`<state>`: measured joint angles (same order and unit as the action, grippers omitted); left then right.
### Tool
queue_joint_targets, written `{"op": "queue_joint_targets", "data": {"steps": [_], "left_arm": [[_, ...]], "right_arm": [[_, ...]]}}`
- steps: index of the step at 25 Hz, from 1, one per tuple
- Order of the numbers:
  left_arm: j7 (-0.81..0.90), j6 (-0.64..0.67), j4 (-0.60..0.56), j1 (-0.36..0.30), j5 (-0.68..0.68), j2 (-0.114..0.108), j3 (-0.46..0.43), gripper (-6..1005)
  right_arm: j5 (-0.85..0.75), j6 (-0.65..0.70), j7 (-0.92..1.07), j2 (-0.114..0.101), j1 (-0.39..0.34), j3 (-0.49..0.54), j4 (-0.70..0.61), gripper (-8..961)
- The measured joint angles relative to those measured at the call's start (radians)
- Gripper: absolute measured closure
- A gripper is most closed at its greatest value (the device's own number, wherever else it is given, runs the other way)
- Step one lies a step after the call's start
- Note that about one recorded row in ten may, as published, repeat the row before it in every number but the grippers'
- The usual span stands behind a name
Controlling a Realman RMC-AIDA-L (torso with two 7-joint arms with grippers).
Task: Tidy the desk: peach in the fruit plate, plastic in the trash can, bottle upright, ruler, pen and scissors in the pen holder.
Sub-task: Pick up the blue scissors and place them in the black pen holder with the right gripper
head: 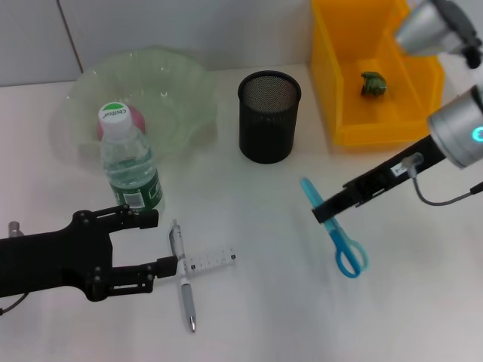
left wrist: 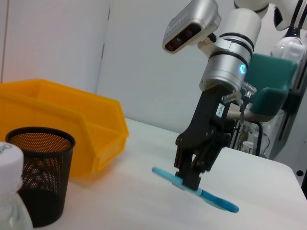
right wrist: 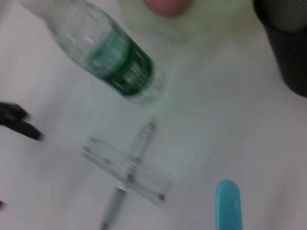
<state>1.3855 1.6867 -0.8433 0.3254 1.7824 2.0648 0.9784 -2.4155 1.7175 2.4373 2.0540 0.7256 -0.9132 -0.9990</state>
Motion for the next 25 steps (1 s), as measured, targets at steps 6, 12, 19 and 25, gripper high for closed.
{"op": "queue_joint_targets", "data": {"steps": [6, 12, 19, 25], "left_arm": [[-0.004, 0.006, -0.001, 0.000, -0.009, 0.000, -0.004, 185], [-0.005, 0.011, -0.003, -0.002, -0.011, -0.001, -0.015, 185], [-0.006, 0.025, -0.010, -0.001, -0.013, 0.000, -0.015, 185], [-0.005, 0.028, -0.013, -0.001, -0.014, 0.000, -0.015, 185]], "right_arm": [[0.284, 0.036, -0.150, -0.058, -0.049, 0.145, 0.200, 727], [0.477, 0.043, -0.270, -0.102, -0.085, 0.207, 0.380, 725], [0.653, 0.044, -0.358, -0.096, -0.118, 0.219, 0.524, 722], [0.736, 0.042, -0.389, -0.065, -0.127, 0.222, 0.571, 720]]}}
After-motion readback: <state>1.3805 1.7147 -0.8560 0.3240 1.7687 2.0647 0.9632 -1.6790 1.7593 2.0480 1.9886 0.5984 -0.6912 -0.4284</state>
